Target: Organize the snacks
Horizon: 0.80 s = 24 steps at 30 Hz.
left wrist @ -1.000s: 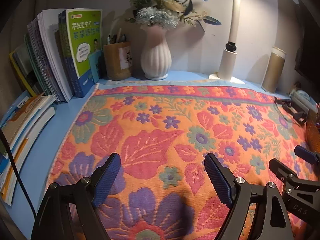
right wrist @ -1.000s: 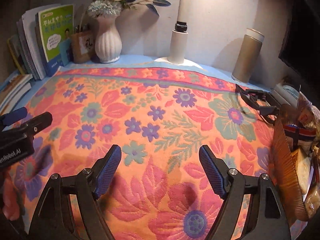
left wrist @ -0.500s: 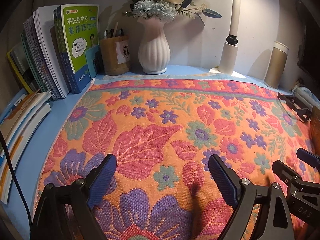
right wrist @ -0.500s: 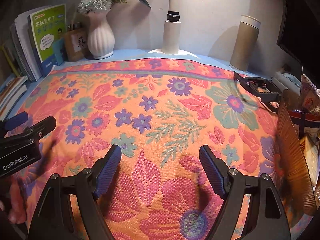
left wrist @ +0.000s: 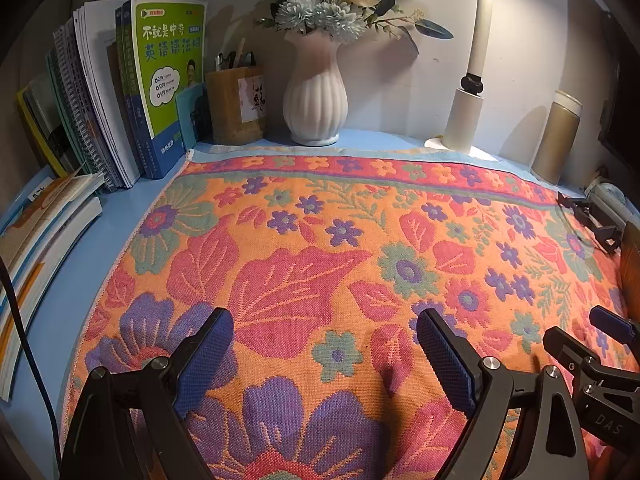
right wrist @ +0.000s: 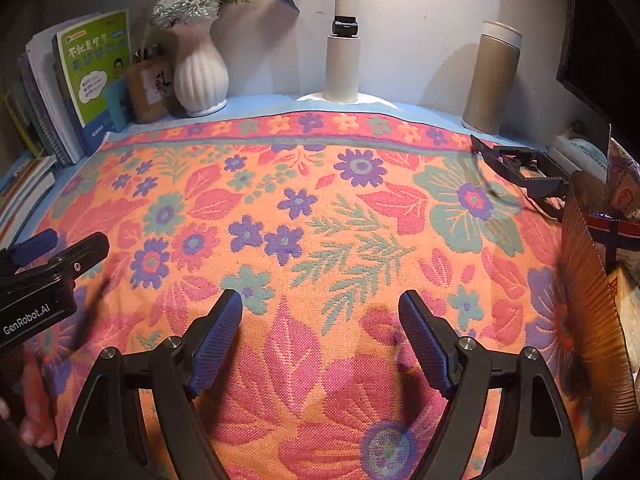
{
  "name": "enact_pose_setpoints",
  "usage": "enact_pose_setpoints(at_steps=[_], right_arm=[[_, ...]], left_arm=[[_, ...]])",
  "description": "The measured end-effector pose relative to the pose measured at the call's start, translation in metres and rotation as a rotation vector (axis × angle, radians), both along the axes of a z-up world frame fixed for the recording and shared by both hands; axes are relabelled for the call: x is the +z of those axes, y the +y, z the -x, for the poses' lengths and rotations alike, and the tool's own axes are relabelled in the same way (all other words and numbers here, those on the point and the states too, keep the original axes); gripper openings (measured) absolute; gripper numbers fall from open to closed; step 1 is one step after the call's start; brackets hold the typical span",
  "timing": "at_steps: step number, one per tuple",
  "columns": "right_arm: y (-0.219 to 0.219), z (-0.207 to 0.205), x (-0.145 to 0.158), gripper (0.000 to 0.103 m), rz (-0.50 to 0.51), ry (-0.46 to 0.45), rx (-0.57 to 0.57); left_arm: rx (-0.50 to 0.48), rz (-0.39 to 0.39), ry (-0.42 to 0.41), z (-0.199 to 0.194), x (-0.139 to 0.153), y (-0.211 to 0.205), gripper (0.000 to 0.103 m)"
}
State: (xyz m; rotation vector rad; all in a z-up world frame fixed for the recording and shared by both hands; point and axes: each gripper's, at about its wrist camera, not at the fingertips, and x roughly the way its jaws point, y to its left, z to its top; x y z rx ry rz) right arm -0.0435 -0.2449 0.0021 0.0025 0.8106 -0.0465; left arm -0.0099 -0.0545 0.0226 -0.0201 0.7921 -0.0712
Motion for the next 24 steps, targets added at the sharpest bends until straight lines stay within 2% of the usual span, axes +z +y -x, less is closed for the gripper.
enact_pose_setpoints(at_steps=[24], right_arm=[[0.0, -0.0024, -0.0039, 0.081, 0.004, 0.021, -0.005]], left_arm=[[0.003, 0.009, 0.007, -0.0001, -0.0014, -0.0004, 0.092]])
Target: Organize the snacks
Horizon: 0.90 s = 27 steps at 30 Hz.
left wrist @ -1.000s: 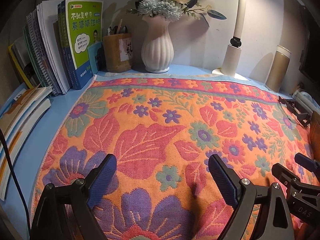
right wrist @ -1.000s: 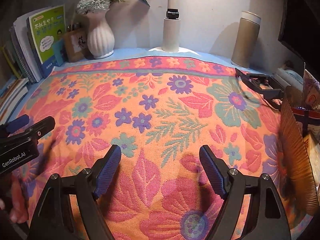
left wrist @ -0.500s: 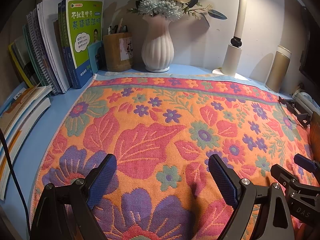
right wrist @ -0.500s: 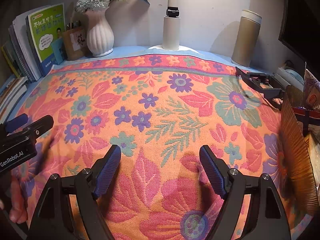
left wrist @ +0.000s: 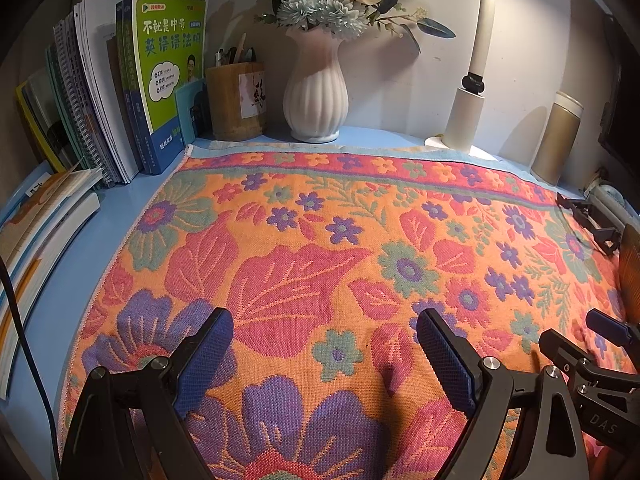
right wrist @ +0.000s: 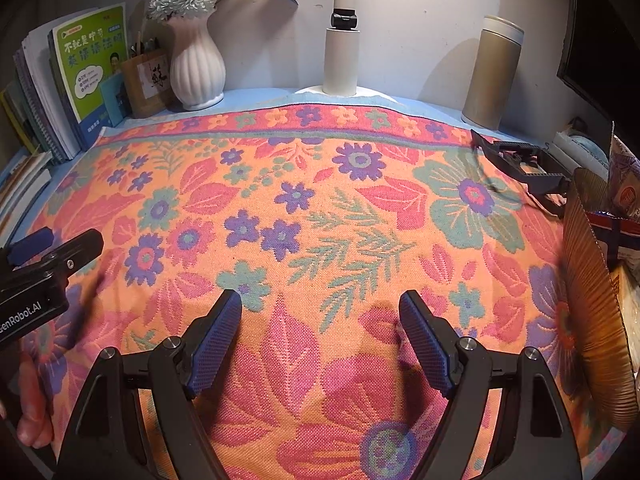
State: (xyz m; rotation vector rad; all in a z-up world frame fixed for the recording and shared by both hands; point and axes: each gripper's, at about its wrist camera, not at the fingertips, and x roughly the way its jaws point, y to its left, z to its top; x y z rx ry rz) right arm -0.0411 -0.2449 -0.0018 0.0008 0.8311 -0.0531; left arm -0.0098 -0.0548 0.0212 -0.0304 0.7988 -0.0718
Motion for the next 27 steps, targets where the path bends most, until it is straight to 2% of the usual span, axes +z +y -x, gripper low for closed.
enact_pose_setpoints(at_steps=[27], right_arm=[[-0.0003, -0.0001, -0.0006, 0.081, 0.0, 0.006, 0.0]], left_arm=[[-0.005, -0.013, 0.008, -0.0011, -0.002, 0.0, 0.092]])
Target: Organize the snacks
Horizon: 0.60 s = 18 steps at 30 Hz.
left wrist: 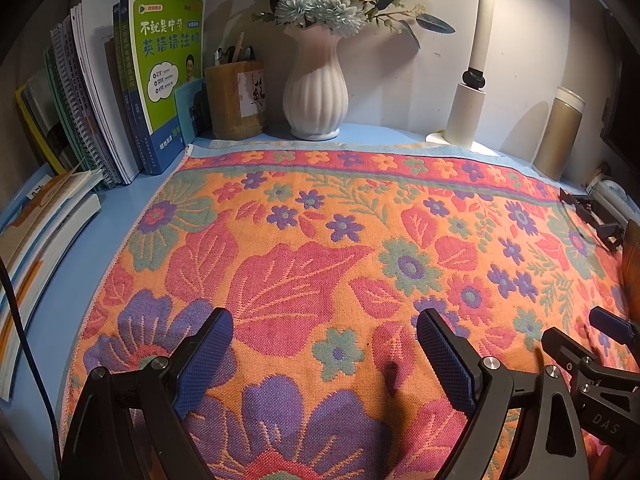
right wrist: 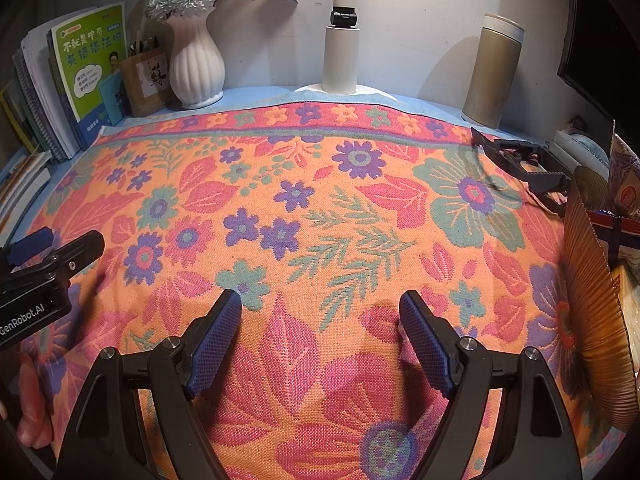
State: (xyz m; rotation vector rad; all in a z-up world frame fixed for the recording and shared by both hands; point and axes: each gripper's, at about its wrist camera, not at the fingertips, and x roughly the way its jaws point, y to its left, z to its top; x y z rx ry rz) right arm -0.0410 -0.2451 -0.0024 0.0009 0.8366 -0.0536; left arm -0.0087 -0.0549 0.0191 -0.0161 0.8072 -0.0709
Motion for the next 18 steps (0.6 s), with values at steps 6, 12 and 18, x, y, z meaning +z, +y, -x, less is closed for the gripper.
enact_pose_setpoints(at_steps=[6, 12, 18], right_arm=[[-0.0005, -0.0002, 0.0, 0.081, 0.0, 0.002, 0.0], [-0.0022, 0.0, -0.0006, 0.081, -0.002, -0.002, -0.004], [-0.0027, 0.0005, -0.0001, 0.081, -0.002, -0.002, -0.002]], left_arm=[[0.0, -0.002, 0.002, -0.0001, -0.0005, 0.0003, 0.092], [-0.011, -0.012, 0.006, -0.0014, -0.0029, -0.0002, 0.092], [-0.011, -0.015, 0.009, -0.0023, -0.0031, 0.0005, 0.092]])
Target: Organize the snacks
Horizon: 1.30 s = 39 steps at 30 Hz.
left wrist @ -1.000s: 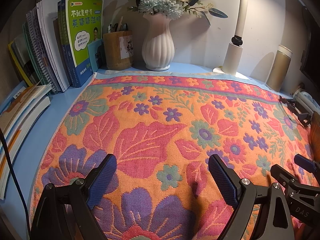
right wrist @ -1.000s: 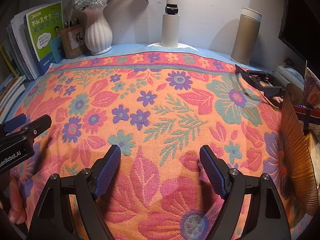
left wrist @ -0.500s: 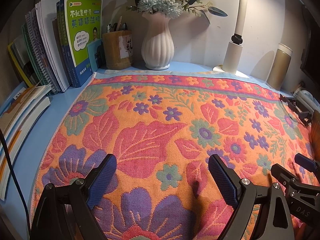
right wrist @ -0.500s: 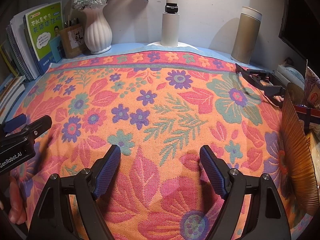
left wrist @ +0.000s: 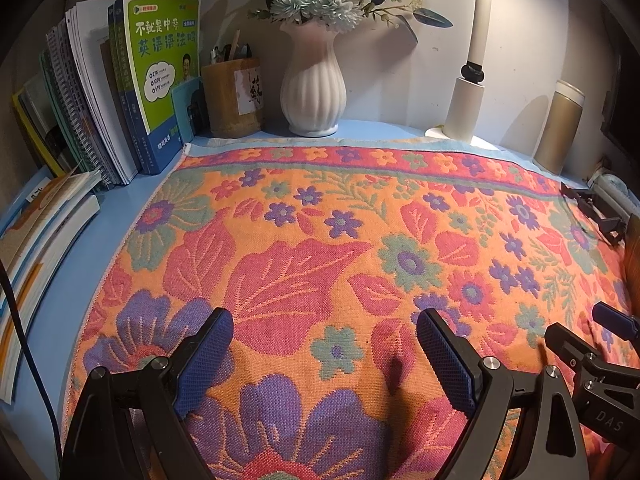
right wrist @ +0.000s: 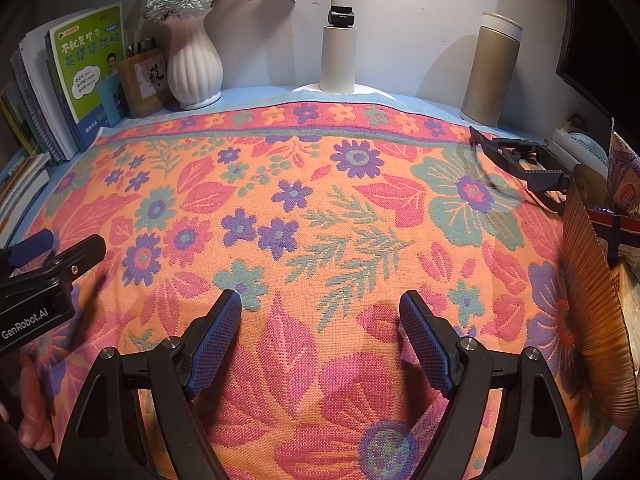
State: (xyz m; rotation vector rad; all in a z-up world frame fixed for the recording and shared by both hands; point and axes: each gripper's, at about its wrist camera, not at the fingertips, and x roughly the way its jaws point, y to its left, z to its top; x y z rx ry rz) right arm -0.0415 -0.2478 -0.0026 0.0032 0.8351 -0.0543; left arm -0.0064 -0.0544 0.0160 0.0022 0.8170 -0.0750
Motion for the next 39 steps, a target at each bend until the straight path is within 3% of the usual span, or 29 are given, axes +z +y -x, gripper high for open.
enact_pose_setpoints(at_steps=[39], right_arm=[[0.0027, -0.0014, -0.0024, 0.081, -0.002, 0.007, 0.001]], left_arm=[[0.008, 0.002, -0.001, -0.0022, 0.0011, 0.002, 0.091]])
